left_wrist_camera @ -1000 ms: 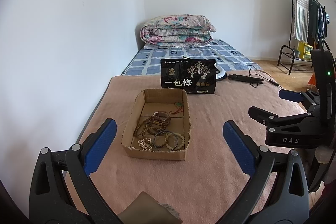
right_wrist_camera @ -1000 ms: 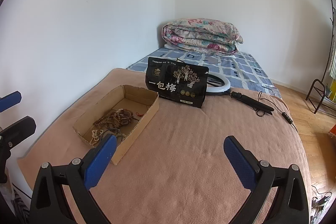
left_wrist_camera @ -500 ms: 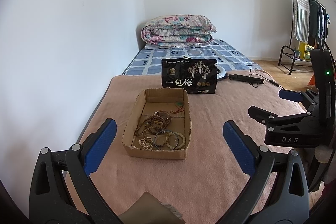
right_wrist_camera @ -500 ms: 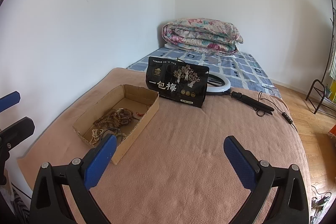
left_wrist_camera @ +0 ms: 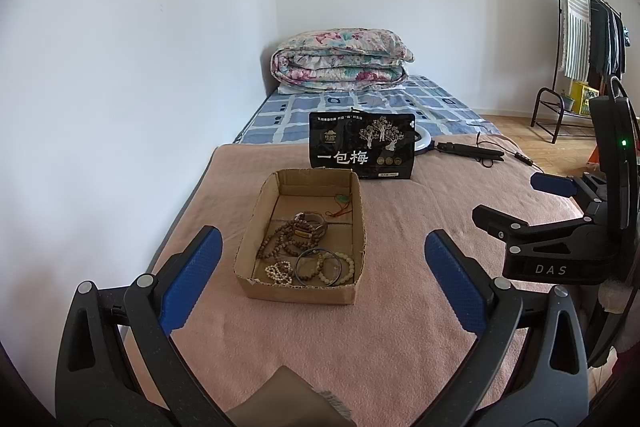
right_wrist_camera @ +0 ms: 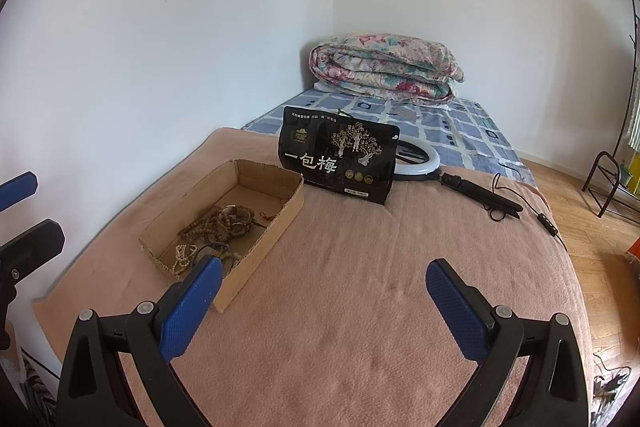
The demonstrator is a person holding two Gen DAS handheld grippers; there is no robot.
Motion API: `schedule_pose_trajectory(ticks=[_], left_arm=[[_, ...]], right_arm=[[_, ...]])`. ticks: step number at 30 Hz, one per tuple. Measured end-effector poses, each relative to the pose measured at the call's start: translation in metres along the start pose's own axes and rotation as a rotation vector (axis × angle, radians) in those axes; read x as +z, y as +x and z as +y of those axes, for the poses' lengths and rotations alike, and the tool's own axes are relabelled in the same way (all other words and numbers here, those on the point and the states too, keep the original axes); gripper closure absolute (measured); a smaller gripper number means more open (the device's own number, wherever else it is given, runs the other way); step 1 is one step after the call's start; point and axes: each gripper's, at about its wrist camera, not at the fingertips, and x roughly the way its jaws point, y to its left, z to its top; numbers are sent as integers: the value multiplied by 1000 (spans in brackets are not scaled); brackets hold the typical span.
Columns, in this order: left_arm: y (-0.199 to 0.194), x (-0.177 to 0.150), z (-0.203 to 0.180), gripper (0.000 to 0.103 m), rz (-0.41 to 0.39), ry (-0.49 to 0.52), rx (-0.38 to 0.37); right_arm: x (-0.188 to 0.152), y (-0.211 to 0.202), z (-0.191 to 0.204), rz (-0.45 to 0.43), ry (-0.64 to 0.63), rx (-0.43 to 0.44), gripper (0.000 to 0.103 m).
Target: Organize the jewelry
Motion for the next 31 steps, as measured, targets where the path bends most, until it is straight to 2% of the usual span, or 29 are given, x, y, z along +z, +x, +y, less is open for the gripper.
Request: schedule_pose_trajectory(ticks=[31], left_arm=[[-2, 1, 3, 0, -7, -12, 9]], right_arm=[[-6, -1, -1, 8, -3, 4, 0]])
